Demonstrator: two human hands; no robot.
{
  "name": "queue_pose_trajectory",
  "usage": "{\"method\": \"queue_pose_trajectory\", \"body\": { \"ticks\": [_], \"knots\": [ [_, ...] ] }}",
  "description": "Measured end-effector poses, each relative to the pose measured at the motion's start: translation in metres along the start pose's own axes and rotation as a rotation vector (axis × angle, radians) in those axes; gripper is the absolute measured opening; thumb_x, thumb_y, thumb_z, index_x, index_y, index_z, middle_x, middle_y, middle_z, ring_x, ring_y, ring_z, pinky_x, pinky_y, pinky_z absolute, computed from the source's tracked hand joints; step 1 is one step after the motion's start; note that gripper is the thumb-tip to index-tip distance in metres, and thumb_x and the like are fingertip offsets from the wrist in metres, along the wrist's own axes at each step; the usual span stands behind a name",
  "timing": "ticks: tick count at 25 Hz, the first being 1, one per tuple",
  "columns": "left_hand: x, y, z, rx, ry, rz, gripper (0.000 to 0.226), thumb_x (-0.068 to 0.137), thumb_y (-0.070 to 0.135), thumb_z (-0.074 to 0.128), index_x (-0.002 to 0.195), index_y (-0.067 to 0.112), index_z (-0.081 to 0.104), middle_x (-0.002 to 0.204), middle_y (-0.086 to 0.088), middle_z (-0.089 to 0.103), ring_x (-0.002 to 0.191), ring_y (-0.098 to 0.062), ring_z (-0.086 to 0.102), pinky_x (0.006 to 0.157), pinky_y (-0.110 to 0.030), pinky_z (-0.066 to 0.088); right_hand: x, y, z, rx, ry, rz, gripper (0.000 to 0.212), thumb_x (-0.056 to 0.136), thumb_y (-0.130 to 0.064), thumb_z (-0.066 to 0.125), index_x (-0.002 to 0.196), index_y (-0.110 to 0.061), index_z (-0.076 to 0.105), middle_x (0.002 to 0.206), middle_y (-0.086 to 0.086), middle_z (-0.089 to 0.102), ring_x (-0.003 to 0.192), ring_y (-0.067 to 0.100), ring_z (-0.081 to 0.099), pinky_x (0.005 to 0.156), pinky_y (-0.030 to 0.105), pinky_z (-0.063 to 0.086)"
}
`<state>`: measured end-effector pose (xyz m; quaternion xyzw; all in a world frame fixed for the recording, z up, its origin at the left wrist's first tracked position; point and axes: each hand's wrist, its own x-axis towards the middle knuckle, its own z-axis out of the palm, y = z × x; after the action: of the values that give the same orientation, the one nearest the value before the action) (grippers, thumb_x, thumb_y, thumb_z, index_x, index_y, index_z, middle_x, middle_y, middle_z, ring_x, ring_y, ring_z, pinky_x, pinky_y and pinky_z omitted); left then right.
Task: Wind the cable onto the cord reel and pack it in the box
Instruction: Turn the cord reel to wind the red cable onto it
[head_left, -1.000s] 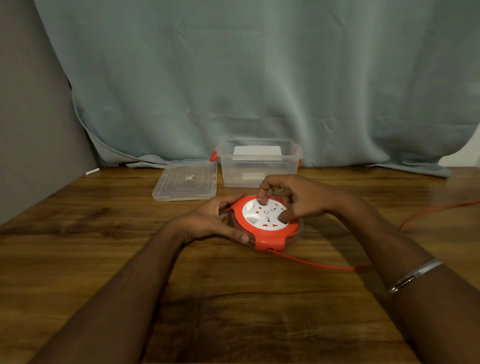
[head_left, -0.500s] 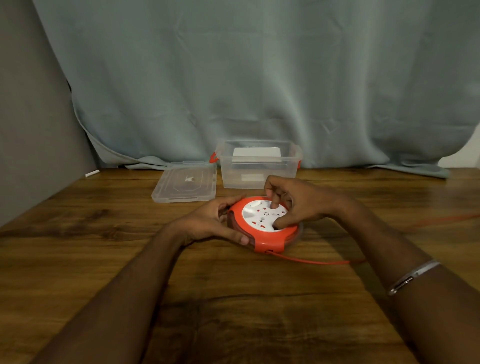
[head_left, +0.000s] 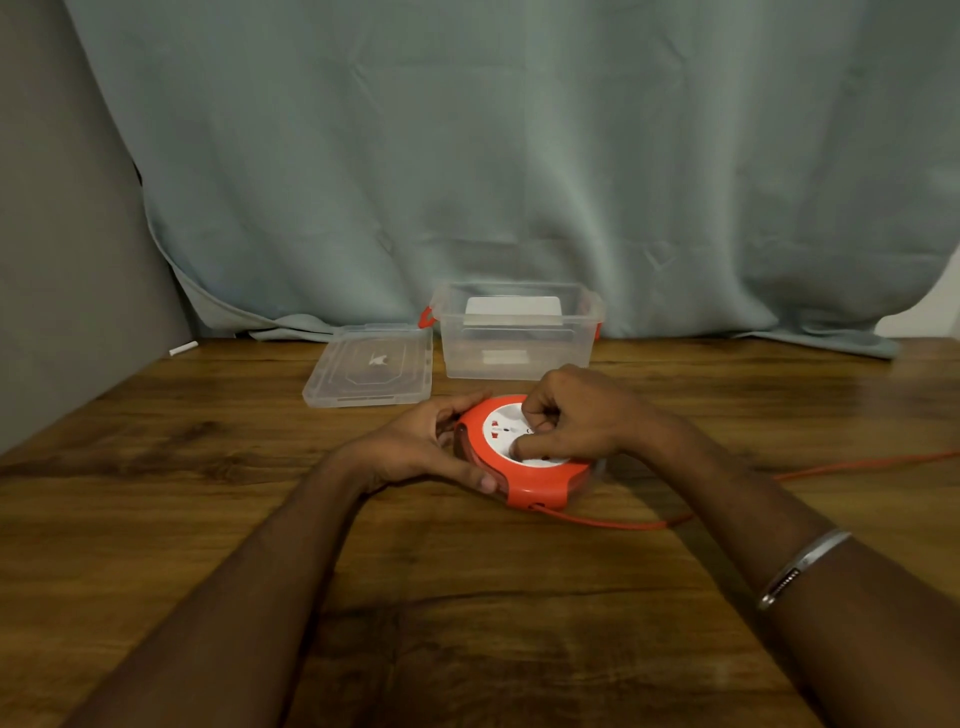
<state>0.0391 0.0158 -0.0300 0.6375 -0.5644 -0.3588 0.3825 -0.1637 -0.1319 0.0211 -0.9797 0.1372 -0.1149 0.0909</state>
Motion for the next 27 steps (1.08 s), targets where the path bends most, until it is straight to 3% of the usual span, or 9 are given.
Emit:
{"method": "queue_pose_trajectory", "body": {
  "ticks": [7,10,13,15,17,19,21,24,27],
  "knots": [
    [0.001,-0.002,-0.001,0.007,-0.018,0.004,0.131,0.052,0.031,0.105,0.163,0.028,0.034,0.15,0.008,0.057,0.136,-0.011,0.058,0.117,-0.041,0.048,0.001,-0.011,-0.001,-0.072,0.024,-0.016,0.053,0.083,-0.05,0.075,0.051,-0.013,0.056,0.045,-0.001,0.05,0.046,0.012,0.048,0.049,0.029,0.03],
    [0.0,-0.001,0.0,0.017,0.002,-0.003,0.135,0.049,0.036,0.106,0.163,0.03,0.033,0.152,0.009,0.055,0.137,-0.011,0.056,0.118,-0.04,0.046,0.004,-0.017,0.002,-0.089,0.04,0.087,0.052,0.087,-0.052,0.073,0.051,-0.018,0.055,0.049,-0.004,0.052,0.049,0.008,0.05,0.05,0.028,0.029],
    [0.0,0.0,0.0,0.036,0.013,-0.009,0.137,0.046,0.044,0.105,0.162,0.032,0.033,0.154,0.01,0.053,0.14,-0.01,0.053,0.121,-0.039,0.043,0.008,-0.021,0.003,0.019,0.079,0.233,0.044,0.084,-0.048,0.078,0.056,-0.018,0.063,0.049,-0.003,0.06,0.049,0.007,0.058,0.052,0.028,0.042],
    [0.001,0.0,0.001,0.038,0.014,-0.01,0.137,0.046,0.042,0.106,0.162,0.032,0.034,0.155,0.01,0.052,0.141,-0.011,0.052,0.121,-0.04,0.043,0.008,-0.014,0.0,0.091,0.105,0.207,0.03,0.081,-0.038,0.082,0.063,-0.019,0.068,0.054,-0.005,0.064,0.052,0.004,0.06,0.057,0.032,0.049],
    [0.0,0.0,0.001,0.028,0.022,-0.01,0.136,0.047,0.039,0.106,0.162,0.032,0.035,0.154,0.011,0.053,0.141,-0.01,0.052,0.121,-0.039,0.043,0.005,0.0,-0.009,0.175,0.068,0.117,0.012,0.077,-0.024,0.083,0.08,-0.024,0.071,0.074,-0.007,0.071,0.071,0.005,0.066,0.067,0.038,0.057],
    [-0.001,0.001,0.002,0.031,0.023,-0.014,0.135,0.047,0.038,0.106,0.162,0.032,0.035,0.154,0.011,0.052,0.142,-0.011,0.051,0.121,-0.038,0.043,-0.003,0.011,-0.02,0.281,-0.066,0.056,0.027,0.08,-0.011,0.081,0.101,-0.025,0.074,0.102,-0.012,0.074,0.095,0.001,0.069,0.077,0.023,0.058],
    [0.0,0.001,0.002,0.042,0.023,-0.016,0.135,0.047,0.041,0.106,0.162,0.033,0.035,0.154,0.011,0.051,0.143,-0.012,0.049,0.121,-0.039,0.043,-0.01,0.019,-0.026,0.332,-0.171,0.049,0.036,0.083,0.0,0.082,0.114,-0.015,0.073,0.104,-0.018,0.072,0.089,-0.01,0.067,0.069,0.004,0.049],
    [-0.001,0.003,0.002,0.035,0.016,-0.014,0.137,0.045,0.042,0.105,0.162,0.031,0.034,0.152,0.012,0.053,0.14,-0.01,0.051,0.119,-0.036,0.044,-0.011,0.027,-0.026,0.384,-0.183,0.05,0.046,0.079,-0.002,0.089,0.118,-0.013,0.069,0.102,-0.015,0.077,0.066,-0.012,0.063,0.058,0.007,0.043],
    [-0.001,0.003,0.002,0.03,0.014,-0.015,0.142,0.04,0.046,0.106,0.162,0.034,0.034,0.154,0.012,0.052,0.142,-0.012,0.05,0.121,-0.041,0.044,-0.006,0.028,-0.02,0.37,-0.13,0.025,0.044,0.078,-0.013,0.092,0.112,-0.02,0.065,0.11,-0.001,0.078,0.074,-0.002,0.067,0.059,0.015,0.047]
  ]
}}
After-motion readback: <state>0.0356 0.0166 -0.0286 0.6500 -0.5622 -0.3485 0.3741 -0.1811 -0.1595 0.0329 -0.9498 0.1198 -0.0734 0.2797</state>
